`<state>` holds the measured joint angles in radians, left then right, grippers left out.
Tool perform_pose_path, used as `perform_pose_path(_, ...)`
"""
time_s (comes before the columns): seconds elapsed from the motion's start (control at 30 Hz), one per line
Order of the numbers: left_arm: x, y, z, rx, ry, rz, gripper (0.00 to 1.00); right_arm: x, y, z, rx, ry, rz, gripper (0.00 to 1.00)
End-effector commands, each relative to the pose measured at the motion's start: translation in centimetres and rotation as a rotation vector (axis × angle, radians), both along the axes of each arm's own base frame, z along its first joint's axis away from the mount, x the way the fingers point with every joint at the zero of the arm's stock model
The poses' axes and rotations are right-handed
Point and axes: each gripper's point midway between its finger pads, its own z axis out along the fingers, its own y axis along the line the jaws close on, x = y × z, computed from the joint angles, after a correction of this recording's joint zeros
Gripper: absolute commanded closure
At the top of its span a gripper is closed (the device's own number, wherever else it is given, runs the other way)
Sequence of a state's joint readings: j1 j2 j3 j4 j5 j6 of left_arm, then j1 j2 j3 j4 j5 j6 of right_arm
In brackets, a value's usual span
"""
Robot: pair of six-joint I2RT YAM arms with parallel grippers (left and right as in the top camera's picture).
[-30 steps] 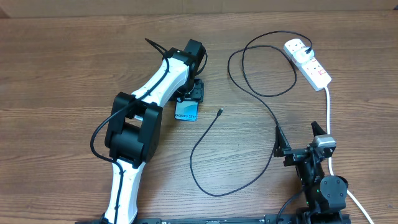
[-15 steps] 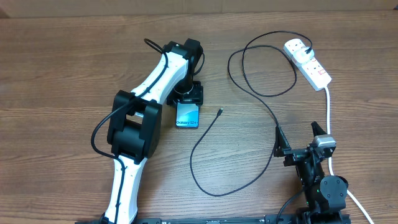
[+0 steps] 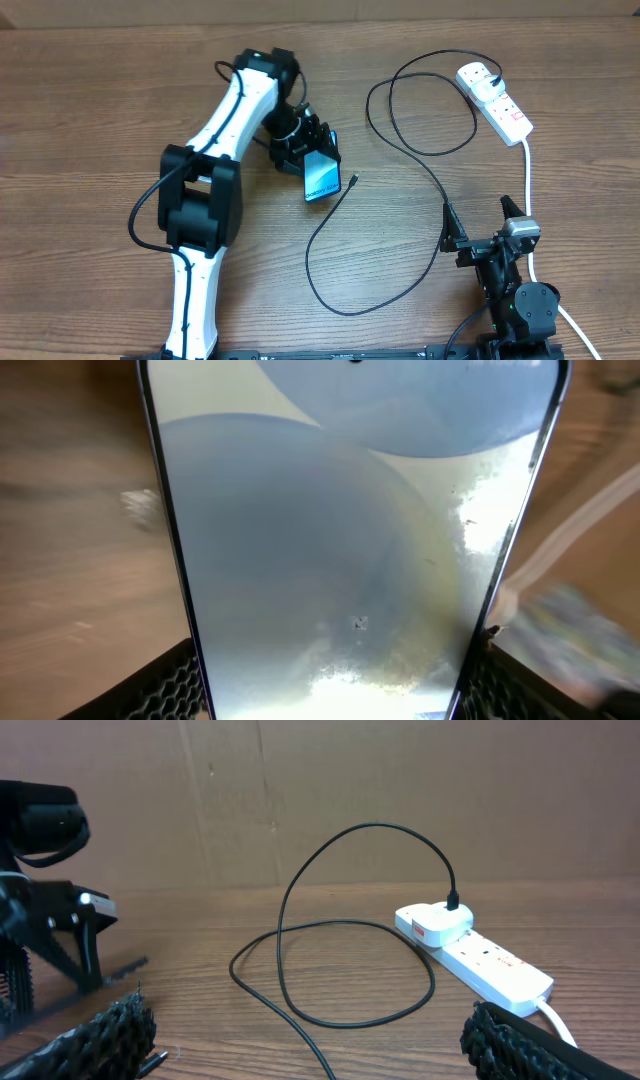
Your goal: Plug charger to phone and switch on socket
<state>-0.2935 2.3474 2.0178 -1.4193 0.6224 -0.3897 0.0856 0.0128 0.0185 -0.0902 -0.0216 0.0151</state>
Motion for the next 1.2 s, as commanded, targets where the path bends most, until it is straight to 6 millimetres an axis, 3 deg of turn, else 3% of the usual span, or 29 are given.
perform_pose_path(0.0, 0.9, -2.3, 4.6, -0.313, 0.082, 0.107, 0.31, 0.0, 0.0, -0.1, 0.004, -0.005, -0.002, 0.0)
perform_pose_path(0.33, 3.0, -2.6, 11.4, -0.732, 0.193, 0.256, 0.31, 0.0, 0.0, -0.1, 0.004, -0.005, -0.002, 0.0)
perform_pose_path(0.67, 3.6, -2.4, 14.7, -0.907, 0.261, 0.317, 0.31, 0.0, 0.0, -0.1, 0.004, -0.005, -0.002, 0.0)
perform_pose_path(0.77, 3.6, -2.4, 14.7, -0.898, 0.284, 0.329, 0.31, 0.0, 0.3, 0.1, 0.023, -0.012, 0.018, 0.0)
perform_pose_path(0.87, 3.6, -2.4, 14.7, -0.898, 0.283, 0.328, 0.31, -0.4, 2.2, 1.4, 0.094, -0.049, 0.126, 0.0)
perform_pose_path(1.0, 3.6, -2.4, 14.7, -0.898, 0.287, 0.33, 0.31, -0.5, 2.4, 0.3, 0.096, -0.003, 0.136, 0.0)
perform_pose_path(1.03, 3.6, -2.4, 14.7, -0.898, 0.287, 0.33, 0.31, -0.6, 2.8, 1.3, 0.097, -0.043, 0.167, 0.0)
perform_pose_path(1.1, 3.6, -2.4, 14.7, -0.898, 0.286, 0.33, 0.32, -1.8, 5.5, 3.2, 0.165, -0.096, 0.342, 0.0)
perform_pose_path(1.17, 3.6, -2.4, 14.7, -0.898, 0.285, 0.329, 0.31, -4.9, 9.8, 3.4, 0.317, -0.002, 0.657, 0.0)
